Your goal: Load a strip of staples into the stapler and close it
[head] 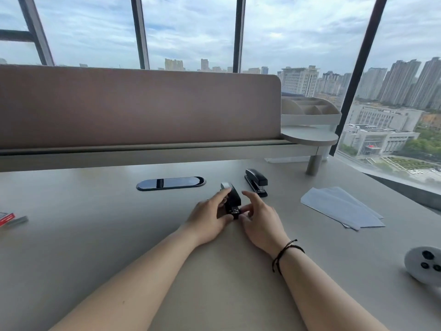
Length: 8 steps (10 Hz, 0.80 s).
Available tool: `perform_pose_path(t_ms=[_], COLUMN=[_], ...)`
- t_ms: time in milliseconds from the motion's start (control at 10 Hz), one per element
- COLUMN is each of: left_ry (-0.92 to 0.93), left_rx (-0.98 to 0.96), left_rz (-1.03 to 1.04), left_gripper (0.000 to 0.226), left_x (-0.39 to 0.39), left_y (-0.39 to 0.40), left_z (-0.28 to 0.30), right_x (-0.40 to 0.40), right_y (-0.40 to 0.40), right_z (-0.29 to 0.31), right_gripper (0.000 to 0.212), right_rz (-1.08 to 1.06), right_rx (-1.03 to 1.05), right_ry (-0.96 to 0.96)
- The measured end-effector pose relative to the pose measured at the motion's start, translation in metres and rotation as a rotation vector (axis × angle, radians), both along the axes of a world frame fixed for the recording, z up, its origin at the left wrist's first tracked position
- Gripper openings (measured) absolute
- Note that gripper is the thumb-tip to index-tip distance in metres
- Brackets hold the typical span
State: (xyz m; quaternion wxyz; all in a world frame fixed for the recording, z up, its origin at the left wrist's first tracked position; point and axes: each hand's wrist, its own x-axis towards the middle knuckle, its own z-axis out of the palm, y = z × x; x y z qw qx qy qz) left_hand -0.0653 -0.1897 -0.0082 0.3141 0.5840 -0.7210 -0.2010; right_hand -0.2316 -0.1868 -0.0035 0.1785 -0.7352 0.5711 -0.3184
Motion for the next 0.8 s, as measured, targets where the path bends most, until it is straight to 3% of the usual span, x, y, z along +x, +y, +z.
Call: perform_pose_path(t_ms=[200, 500, 600, 800], left_ry=[-0.057, -0.116, -0.09, 0.147], left_rx=[-0.009, -0.022, -0.014, -0.009], left_rz=[0.006, 0.008, 0.028, 0.069], left_gripper=[0.072, 0.078, 0.084, 0.061], left_x=[-0.014, -0.021, -0.02, -0.008], left_y=[-0.062, -0.079, -0.066, -0.03], left_z=[-0.005, -0.004, -0.003, -0.003], right_x=[0.003, 0.003, 0.004, 0.004], right_y=[-0.045, -0.05, -0.045, -0.039], right_z=[-0.007, -0.011, -0.006, -0.004], right_gripper=[0.048, 0.028, 0.03, 0.025], right_rz=[-0.201, -0.257, -0.25, -0.283], right_rx=[-0.013, -0.031, -0.013, 0.008], right_ry=[-0.02, -0.045, -0.066, -0.114])
